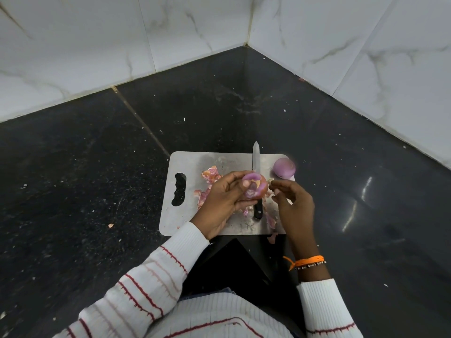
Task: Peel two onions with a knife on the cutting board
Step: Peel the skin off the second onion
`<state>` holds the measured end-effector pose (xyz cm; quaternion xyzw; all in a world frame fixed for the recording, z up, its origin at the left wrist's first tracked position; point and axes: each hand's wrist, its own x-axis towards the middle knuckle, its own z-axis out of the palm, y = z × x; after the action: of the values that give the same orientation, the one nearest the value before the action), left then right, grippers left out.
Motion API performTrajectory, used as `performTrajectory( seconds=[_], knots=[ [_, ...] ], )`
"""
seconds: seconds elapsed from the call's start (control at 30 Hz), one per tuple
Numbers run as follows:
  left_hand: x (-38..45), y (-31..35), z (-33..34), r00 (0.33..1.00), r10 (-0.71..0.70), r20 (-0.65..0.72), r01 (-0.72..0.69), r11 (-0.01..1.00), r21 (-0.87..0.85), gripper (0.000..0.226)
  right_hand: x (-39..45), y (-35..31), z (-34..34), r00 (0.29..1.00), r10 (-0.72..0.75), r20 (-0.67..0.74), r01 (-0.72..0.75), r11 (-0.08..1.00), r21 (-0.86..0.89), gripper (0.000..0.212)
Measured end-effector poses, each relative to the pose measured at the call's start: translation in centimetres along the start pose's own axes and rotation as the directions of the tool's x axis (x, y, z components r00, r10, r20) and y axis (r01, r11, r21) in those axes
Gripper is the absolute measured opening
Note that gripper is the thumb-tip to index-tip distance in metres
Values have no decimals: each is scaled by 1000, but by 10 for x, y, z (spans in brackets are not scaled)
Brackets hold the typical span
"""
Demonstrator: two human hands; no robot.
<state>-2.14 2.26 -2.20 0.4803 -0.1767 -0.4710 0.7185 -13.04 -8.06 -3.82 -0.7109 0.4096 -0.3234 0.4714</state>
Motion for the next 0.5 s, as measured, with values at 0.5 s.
performTrajectory(
  seconds=[0.5],
  knots=[
    [1,-4,-4,998,16,-64,-8,992,126,28,-8,-21,-2,961,-276,25,274,960,59,16]
  ],
)
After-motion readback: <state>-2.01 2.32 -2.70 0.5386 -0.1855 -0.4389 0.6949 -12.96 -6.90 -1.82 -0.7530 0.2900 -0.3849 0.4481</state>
